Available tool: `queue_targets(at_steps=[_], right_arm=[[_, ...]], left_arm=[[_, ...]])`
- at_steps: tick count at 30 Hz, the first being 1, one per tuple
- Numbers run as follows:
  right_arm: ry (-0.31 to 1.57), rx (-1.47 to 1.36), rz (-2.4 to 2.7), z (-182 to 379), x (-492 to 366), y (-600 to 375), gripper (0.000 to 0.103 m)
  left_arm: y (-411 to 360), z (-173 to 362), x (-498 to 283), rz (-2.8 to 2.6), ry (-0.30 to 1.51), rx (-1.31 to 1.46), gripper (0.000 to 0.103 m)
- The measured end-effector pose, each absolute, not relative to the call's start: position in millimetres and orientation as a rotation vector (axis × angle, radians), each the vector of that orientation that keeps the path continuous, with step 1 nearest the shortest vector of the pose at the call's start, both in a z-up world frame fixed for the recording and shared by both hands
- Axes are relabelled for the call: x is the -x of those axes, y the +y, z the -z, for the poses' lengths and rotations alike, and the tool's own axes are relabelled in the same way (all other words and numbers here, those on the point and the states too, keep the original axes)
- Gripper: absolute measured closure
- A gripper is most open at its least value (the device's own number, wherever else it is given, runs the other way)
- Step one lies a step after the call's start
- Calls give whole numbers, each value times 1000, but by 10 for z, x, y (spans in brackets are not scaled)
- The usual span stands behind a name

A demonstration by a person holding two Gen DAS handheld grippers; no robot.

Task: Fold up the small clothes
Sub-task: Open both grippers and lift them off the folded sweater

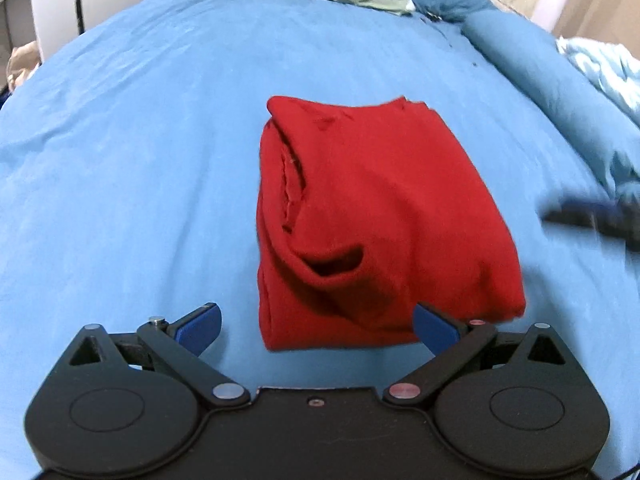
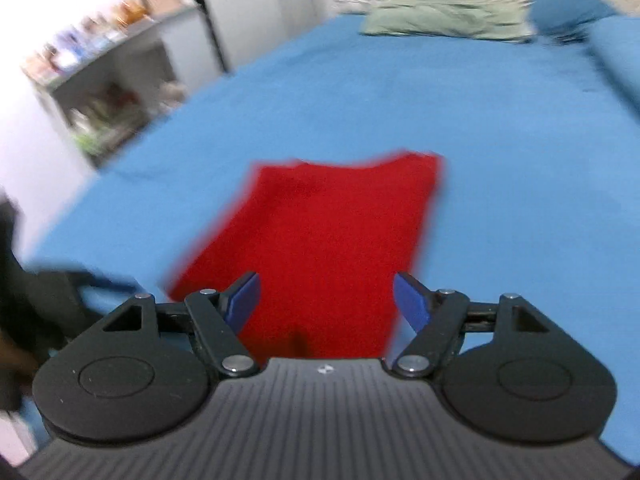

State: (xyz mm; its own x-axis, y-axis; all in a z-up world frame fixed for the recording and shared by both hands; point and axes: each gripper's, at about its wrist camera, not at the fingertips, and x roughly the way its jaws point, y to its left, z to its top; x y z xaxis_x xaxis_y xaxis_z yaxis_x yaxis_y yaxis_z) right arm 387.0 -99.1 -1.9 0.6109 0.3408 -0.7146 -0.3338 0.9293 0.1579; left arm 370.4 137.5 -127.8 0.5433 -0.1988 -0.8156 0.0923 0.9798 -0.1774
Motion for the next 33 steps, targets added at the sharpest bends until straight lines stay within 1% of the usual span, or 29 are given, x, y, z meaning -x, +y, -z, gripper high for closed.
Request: queue_targets(at_steps=[5, 12, 21, 26, 29, 30, 31, 32, 33], right_arm=[[873, 102, -269, 451, -3445, -1031, 14], [886, 64, -197, 838, -3505, -768, 17], [873, 67, -136, 1061, -3558, -711, 17], [783, -14, -93, 914, -3548, -752, 17], [820, -6, -72, 1022, -3635, -732, 18], [828, 1, -64, 1067, -3657, -724, 18], [823, 0, -61, 1076, -3662, -731, 23], [812, -5, -49, 1035, -3670, -745, 30], [787, -7, -32, 971, -3655, -767, 31]], left_arm=[[1383, 1339, -3830, 147, 982, 152, 0], [1391, 1305, -3799, 129, 983, 157, 0], [1435, 1287, -3847, 120, 969, 168, 0], [1469, 1267, -3854, 111, 948, 184, 0], [1487, 1274, -3876, 101, 943, 201, 0], [1486, 1279, -3889, 98, 943, 207, 0], [1486, 1281, -3903, 96, 943, 207, 0], [1495, 1276, -3915, 91, 940, 203, 0], [1507, 1266, -3923, 80, 936, 200, 0]])
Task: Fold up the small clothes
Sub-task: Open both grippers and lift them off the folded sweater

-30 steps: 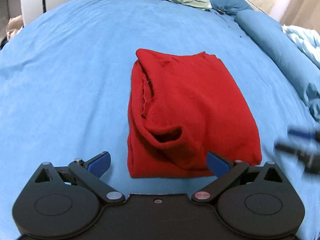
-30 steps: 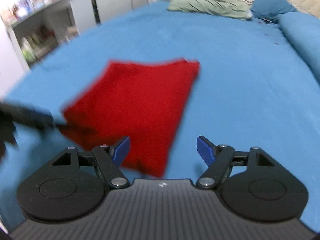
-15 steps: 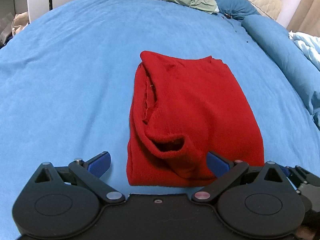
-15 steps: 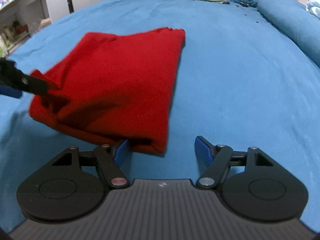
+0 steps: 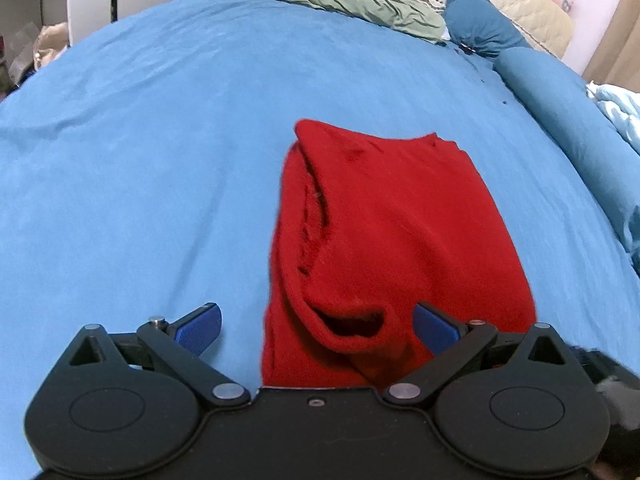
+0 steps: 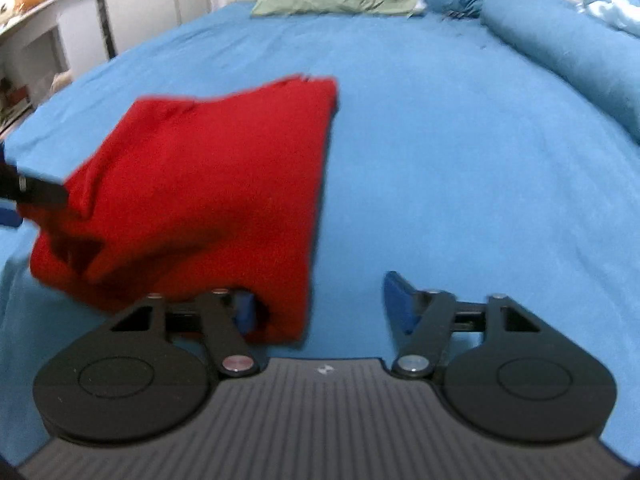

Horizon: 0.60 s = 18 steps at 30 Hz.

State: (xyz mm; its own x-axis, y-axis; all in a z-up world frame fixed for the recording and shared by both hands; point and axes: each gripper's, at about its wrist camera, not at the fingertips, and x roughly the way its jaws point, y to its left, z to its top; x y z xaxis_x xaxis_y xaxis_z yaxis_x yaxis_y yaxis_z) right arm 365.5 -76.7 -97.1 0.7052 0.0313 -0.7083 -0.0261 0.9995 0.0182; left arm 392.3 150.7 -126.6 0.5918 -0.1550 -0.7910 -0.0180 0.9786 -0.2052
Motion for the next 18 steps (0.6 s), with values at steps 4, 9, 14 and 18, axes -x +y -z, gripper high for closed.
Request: queue_targets(at_steps=[4, 9, 14, 18], right_arm=[[706, 22, -3, 759, -3524, -872, 26], [814, 77, -77, 1078, -3482, -991, 25], [832, 97, -165, 1060, -3464, -1092, 25], [894, 90, -212, 787, -3456, -1198, 25]], left_arm=[[1592, 1387, -3916, 44, 949, 138, 0], [1624, 1751, -3793, 89, 971, -25, 1], [1642, 1733, -3823, 110, 971, -49, 0], [1648, 1492, -3795, 95, 992, -30, 4]])
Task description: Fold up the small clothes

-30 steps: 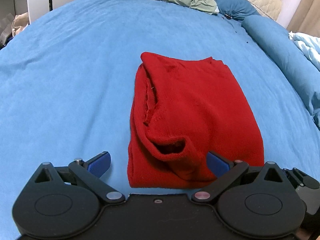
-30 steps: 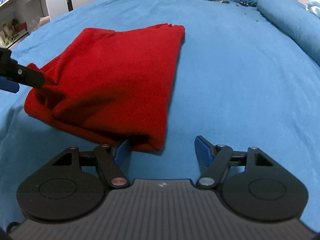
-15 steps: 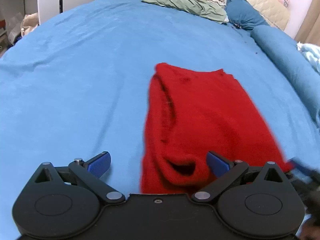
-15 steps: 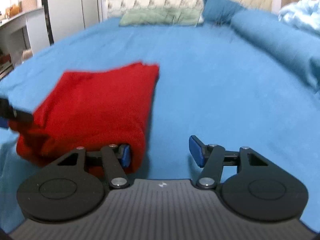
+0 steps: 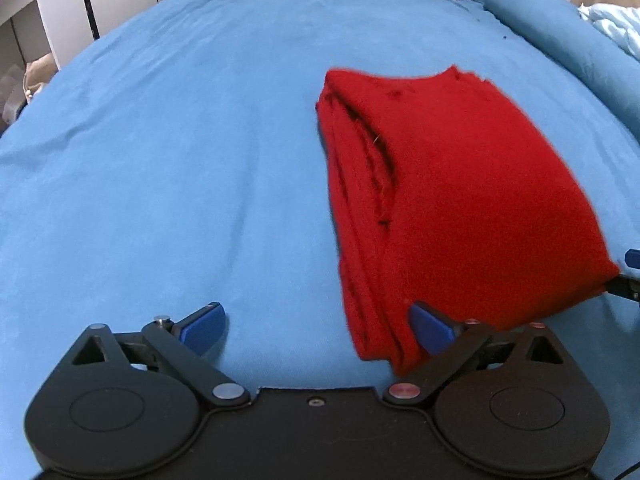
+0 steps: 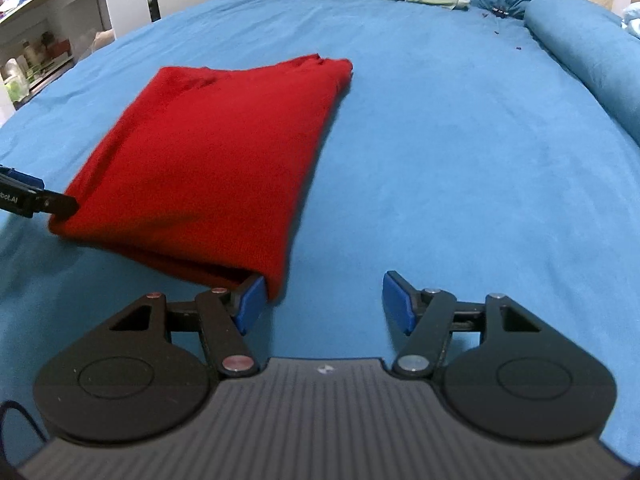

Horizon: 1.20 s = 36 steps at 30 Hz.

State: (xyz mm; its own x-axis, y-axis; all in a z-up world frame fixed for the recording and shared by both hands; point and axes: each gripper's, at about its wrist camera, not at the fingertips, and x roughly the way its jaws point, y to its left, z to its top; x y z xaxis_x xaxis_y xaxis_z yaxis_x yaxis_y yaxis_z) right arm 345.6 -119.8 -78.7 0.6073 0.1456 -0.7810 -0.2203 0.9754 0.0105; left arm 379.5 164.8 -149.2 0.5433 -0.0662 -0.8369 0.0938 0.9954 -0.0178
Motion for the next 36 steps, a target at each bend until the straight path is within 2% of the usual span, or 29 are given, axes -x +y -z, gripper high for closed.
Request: queue_targets(at_steps=[3, 6, 9, 10, 14, 19, 21, 24, 25, 27, 28, 29, 30, 32, 36], right_arm=[[887, 91, -224, 351, -3482, -1233, 22], [918, -6, -272, -68, -3748, -1289, 2], [1001, -142, -333, -230, -4169, -1344, 0], [1057, -168, -337, -182, -4355, -1327, 0], [1141, -286, -328, 195, -4802, -1320, 0], [1191, -354, -347, 572, -5046, -1263, 0], [1205, -352, -348, 668, -5093, -1229, 0], [1234, -372, -353, 821, -5172, -1189, 16], [1251, -375, -362, 865, -5188, -1166, 26], [1253, -351, -365, 880, -5182, -1083, 39], [1243, -326, -381, 861, -5168, -1042, 51], [1229, -300, -387, 826, -5158, -1010, 58], [1212, -280, -392, 769, -5139, -986, 60], [1177, -252, -396, 662, -5091, -951, 63], [1119, -276, -419, 394, -4965, -1000, 64]], left_arm=[[1616, 1147, -3802, 116, 952, -2, 3], [1586, 851, -3998, 136, 917, 30, 0], [1543, 841, -4376, 214, 974, 66, 0], [1519, 937, -4540, 242, 1024, 99, 0], [1592, 1296, -4921, 224, 1099, 224, 11], [1582, 1434, -5087, 239, 1100, 230, 11], [1584, 1483, -5150, 253, 1116, 229, 17], [1582, 1517, -5195, 272, 1124, 227, 25], [1570, 1528, -5194, 278, 1117, 220, 30], [1528, 1533, -5190, 303, 1118, 224, 57], [1496, 1520, -5188, 302, 1117, 219, 60], [1460, 1494, -5185, 301, 1113, 204, 67], [1433, 1464, -5181, 299, 1109, 190, 72], [1379, 1372, -5150, 298, 1092, 153, 76], [1324, 1098, -5020, 335, 1038, 133, 78]])
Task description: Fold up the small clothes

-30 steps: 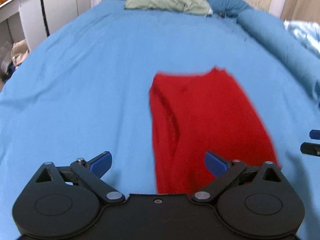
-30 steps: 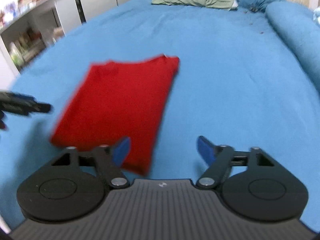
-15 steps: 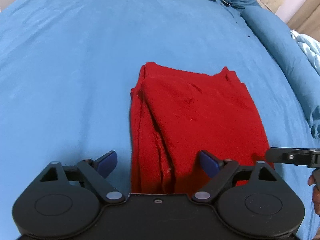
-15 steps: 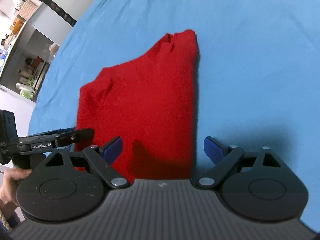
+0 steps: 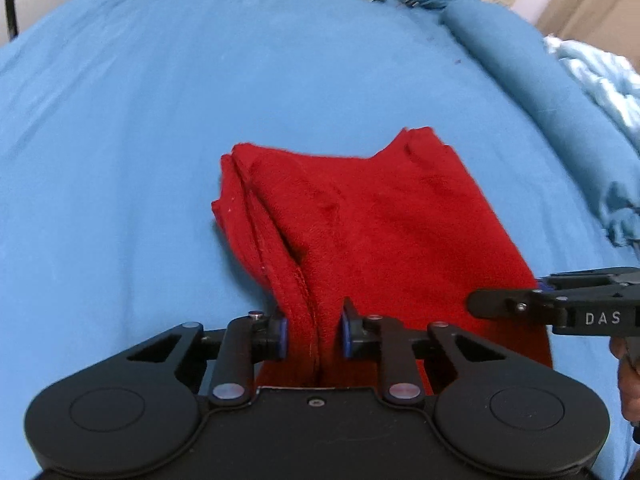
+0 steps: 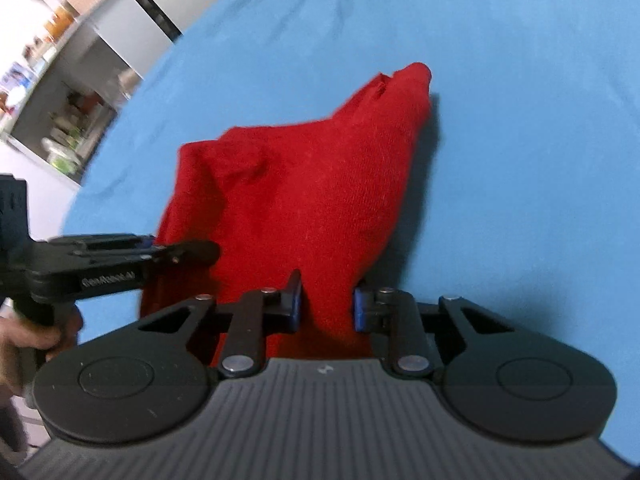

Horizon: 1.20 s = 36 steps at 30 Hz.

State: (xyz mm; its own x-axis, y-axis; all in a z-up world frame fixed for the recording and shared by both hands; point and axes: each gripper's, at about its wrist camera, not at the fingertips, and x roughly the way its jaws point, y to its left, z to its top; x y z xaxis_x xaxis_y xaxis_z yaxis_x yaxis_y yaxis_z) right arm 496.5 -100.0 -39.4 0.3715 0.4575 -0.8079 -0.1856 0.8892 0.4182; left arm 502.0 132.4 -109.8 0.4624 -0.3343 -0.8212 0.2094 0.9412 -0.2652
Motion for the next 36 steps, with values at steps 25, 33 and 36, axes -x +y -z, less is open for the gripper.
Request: queue_targets(at_steps=[25, 33, 36], right_arm=[[1112, -296, -220, 632, -2928, -2317, 45], [1019, -177, -179, 316, -2824, -2389, 6], [1016, -136, -169, 456, -2793, -2454, 6]], left_arm=[[56, 1345, -3295, 350, 1009, 41, 60], [156, 1184, -3188, 208, 944, -34, 15], [227, 1300, -3148, 180, 937, -17, 15]])
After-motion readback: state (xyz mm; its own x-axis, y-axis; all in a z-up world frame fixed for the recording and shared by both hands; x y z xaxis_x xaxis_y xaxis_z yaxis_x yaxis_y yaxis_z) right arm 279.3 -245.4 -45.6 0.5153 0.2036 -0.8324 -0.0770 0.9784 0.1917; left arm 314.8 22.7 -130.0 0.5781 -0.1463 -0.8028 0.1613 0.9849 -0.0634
